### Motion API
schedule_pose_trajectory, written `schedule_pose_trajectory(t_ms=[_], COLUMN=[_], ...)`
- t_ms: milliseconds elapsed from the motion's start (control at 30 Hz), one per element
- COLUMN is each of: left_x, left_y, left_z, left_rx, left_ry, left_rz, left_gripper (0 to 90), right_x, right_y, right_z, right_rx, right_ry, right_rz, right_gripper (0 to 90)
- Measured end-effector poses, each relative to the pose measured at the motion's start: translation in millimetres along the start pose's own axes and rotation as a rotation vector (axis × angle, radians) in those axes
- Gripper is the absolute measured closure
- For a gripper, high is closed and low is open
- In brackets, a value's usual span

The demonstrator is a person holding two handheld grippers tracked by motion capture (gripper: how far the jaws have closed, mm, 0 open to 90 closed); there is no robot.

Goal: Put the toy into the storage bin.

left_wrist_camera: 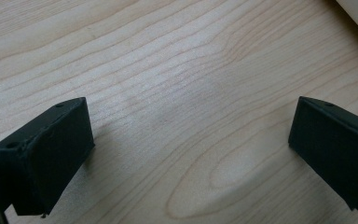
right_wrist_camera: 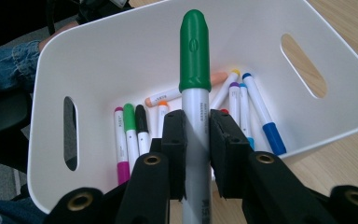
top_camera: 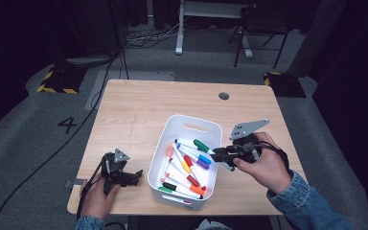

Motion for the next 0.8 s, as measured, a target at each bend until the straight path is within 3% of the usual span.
schedule_pose_trajectory(t_ms=[400, 800], left_x=[0.0, -0.1], left_y=[0.0, 0.0], left_z=[0.0, 0.2], left_rx=[0.001, 0.002], left_ry=[0.012, 0.01], left_rz=[0.01, 0.01], left_gripper=[0.0, 0.1], right_x=[15.5, 21.1], right_y=[18.2, 38.0], right_z=[-18.1, -24.9], right_rx=[-0.019, -0.002], right_ry=[-0.021, -0.054], right_rz=[-0.059, -0.069], right_gripper=[77.1, 77.1])
Point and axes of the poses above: each handheld gripper's, and its own axes: y roughly forward along the jaws, z roughly out of its underside, x roughly to its left, the point moved 9 cm from there along y, roughly forward along the jaws, and after that the axes turned 4 degrees about x, right-handed, at the moved point
